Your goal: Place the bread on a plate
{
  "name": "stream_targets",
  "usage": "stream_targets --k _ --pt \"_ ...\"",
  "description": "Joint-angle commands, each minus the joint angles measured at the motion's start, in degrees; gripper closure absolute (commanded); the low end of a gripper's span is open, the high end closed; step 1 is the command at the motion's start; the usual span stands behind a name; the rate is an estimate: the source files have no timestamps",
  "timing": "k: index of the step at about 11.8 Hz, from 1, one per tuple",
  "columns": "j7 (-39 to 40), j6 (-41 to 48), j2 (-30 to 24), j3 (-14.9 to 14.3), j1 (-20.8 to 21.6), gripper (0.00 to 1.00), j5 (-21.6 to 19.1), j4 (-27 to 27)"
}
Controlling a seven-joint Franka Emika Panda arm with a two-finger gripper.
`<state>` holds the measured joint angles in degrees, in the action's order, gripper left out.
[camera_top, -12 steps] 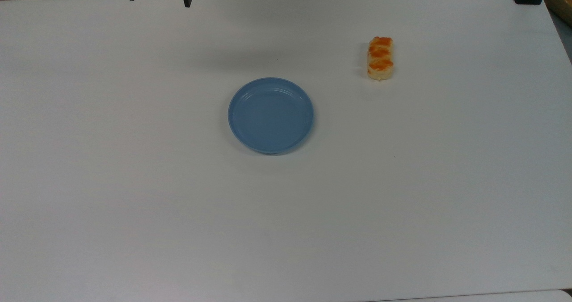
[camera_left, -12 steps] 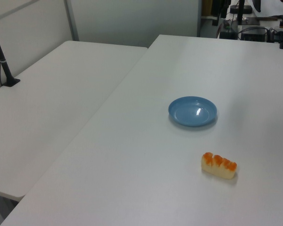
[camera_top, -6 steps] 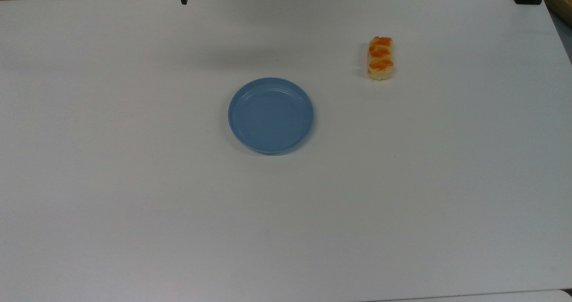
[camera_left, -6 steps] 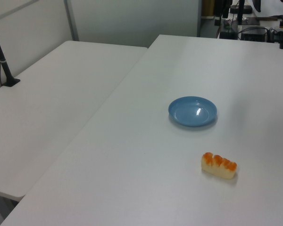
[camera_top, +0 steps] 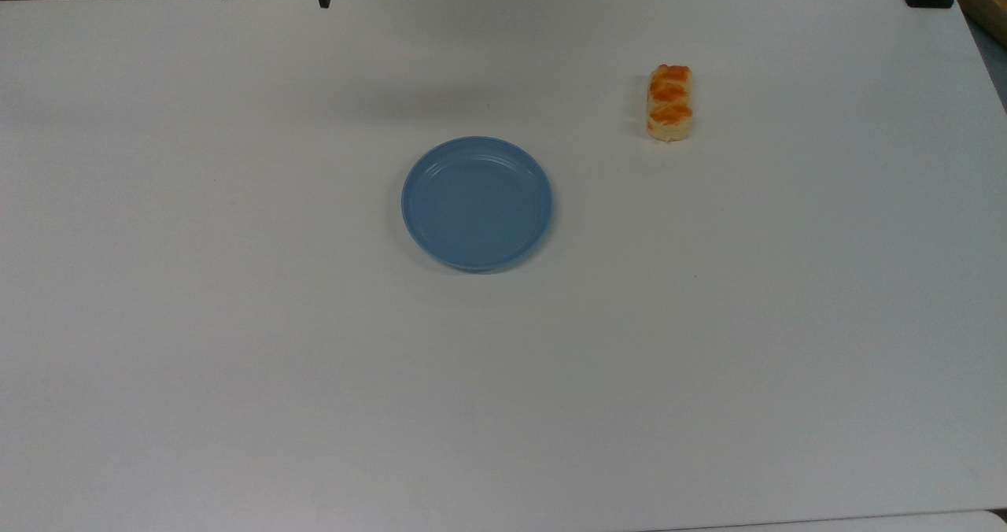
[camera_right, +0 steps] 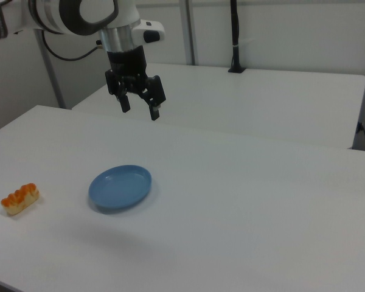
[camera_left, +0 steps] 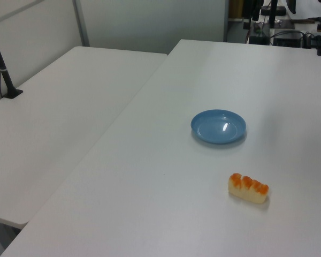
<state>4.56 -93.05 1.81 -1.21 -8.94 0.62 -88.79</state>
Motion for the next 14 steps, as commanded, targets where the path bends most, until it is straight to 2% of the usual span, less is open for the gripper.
stream_targets --k 1,3,8,11,14 --pt "1.5 1.6 -0.8 -0.1 -0.1 0.00 -1.7 0.1" --pt "1.5 1.7 -0.8 0.0 0.0 0.00 -3.9 0.0" --pt "1.0 3.5 -0.2 0.2 0.0 0.00 -6.0 0.0" --pt "0.9 2.5 2.1 1.0 1.1 0.00 -6.5 0.0" --pt "-5.1 5.7 1.9 1.4 10.0 0.00 -8.3 -0.7"
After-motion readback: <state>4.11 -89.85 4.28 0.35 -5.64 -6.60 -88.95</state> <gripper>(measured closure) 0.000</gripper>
